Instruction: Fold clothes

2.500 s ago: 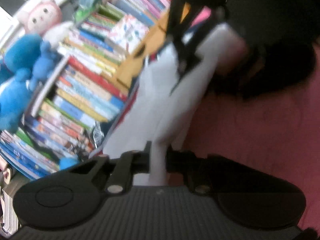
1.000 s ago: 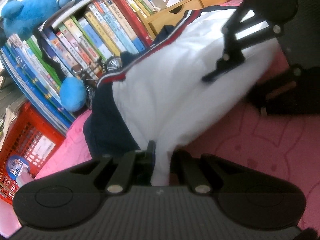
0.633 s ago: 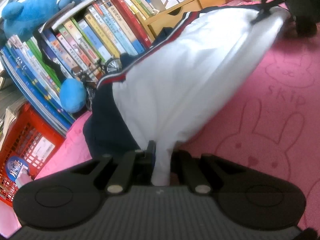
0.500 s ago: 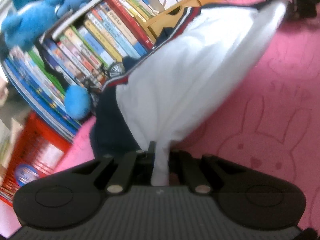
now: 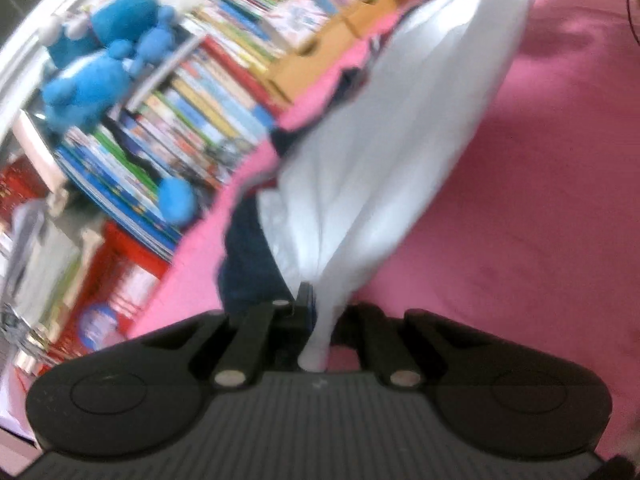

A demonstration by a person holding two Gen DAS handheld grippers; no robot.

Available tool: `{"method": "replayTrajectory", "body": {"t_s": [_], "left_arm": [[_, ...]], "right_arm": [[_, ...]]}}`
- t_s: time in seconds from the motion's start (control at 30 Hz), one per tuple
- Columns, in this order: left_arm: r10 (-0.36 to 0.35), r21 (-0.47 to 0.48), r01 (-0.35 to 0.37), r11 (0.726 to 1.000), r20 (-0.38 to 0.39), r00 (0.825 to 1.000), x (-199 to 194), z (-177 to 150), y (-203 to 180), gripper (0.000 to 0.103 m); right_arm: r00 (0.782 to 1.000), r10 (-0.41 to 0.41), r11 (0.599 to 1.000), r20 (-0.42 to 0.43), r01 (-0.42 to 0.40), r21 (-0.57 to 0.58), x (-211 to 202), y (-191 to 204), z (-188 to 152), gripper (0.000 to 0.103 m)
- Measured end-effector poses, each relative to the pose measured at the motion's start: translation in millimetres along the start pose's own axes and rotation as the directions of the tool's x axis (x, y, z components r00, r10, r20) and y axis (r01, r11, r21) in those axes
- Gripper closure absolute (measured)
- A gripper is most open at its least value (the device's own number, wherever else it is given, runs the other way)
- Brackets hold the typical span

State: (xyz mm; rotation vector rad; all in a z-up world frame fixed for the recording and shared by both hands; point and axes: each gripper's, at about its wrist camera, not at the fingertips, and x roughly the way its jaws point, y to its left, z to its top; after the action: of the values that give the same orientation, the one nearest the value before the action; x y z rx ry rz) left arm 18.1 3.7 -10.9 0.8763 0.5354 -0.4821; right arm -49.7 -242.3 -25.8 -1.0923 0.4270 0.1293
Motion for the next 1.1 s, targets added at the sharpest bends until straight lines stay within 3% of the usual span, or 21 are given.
{"method": "replayTrajectory", "body": {"t_s": [0.13,0.33,0.5,0.6,0.67,0.73,0.77,0.83,0.9,0.93,1.0,1.1], "left_arm": [[0.003,0.030,-0.002,1.000,-0.024,1.000,-0.8,-19.6,-21.0,0.095],[0.013,0.028,-0.011,1.000,-0.061,0.998,-10.1,-27.9,-19.3,0.091],[0.014,-0.049,-0.019,0.999,-0.087,0.996,-23.7,-38.5,-13.0,0.087],[-0.014,-0.118,0.005,0.993,-0.076,0.997,-38.2,-44.5,-6.5,0.078],[-0.019,-0.200,0.002,0.980,-0.081,0.997,-48.2,-50.7,1.4,0.071],[-0.022,-0.304,-0.001,0.953,-0.075,0.997,-58.5,-59.2,12.6,0.069],[-0.024,-0.354,-0.003,0.935,-0.072,0.997,-63.7,-63.5,18.3,0.070],[-0.005,-0.456,-0.018,0.890,-0.050,0.999,-75.7,-69.6,30.4,0.070],[0.023,-0.567,-0.020,0.824,-0.002,1.000,-87.9,-72.0,45.2,0.067],[0.040,-0.616,-0.015,0.788,0.027,0.999,-92.8,-70.6,51.2,0.061],[0.071,-0.666,-0.006,0.746,0.070,0.995,-98.2,-60.5,56.3,0.058],[0.089,-0.658,0.017,0.753,0.127,0.988,-92.1,-33.5,50.5,0.055]], "right_arm": [[0.999,0.012,1.000,-0.041,-0.012,0.007,-11.5,12.0,-23.1,0.093],[0.994,0.017,1.000,-0.111,-0.015,0.016,-21.3,25.7,-58.4,0.090],[0.985,0.021,1.000,-0.170,-0.018,0.023,-29.4,37.2,-87.9,0.088],[0.992,0.032,0.974,-0.123,-0.004,0.226,-37.9,29.4,-85.1,0.086],[0.996,0.032,0.923,-0.079,0.000,0.384,-44.1,22.1,-80.2,0.073],[0.999,0.025,0.847,-0.035,-0.003,0.531,-50.3,14.8,-75.3,0.061],[1.000,0.019,0.800,-0.014,-0.007,0.600,-53.4,11.1,-72.9,0.060],[1.000,0.001,0.690,0.027,-0.020,0.723,-59.7,3.8,-68.0,0.052],[0.998,-0.023,0.562,0.064,-0.040,0.826,-65.9,-3.5,-63.1,0.052],[0.995,-0.021,0.508,0.096,-0.072,0.859,-63.7,-3.7,-55.2,0.052],[0.982,0.018,0.439,0.188,-0.177,0.881,-46.1,3.6,-25.0,0.052],[0.961,0.053,0.390,0.272,-0.271,0.880,-17.6,7.7,25.3,0.047]]}}
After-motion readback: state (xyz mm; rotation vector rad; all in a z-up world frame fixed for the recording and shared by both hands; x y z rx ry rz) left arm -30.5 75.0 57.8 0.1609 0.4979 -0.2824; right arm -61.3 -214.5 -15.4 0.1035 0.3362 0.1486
